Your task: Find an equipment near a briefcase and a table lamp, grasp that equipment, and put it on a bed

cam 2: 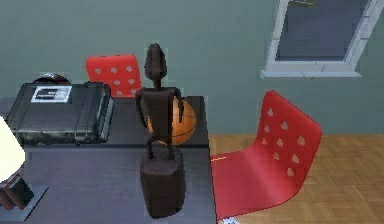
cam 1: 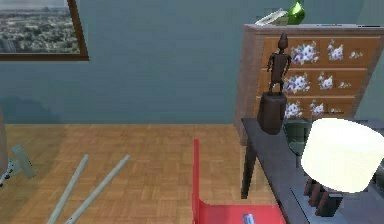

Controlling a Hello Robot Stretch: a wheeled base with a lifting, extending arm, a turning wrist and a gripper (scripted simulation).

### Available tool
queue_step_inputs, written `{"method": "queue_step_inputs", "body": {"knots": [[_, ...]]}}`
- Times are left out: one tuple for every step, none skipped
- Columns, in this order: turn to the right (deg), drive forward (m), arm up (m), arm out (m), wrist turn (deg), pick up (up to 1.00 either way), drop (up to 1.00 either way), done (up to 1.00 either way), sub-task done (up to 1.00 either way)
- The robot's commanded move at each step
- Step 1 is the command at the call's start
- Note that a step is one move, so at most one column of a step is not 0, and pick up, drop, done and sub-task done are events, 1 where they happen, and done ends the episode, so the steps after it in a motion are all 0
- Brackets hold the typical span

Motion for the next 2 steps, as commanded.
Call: {"method": "queue_step_inputs", "body": {"knots": [[0.0, 0.00, 0.50, 0.00, 0.0, 0.00, 0.00, 0.00, 0.00], [0.0, 0.00, 0.38, 0.00, 0.0, 0.00, 0.00, 0.00, 0.00]]}}
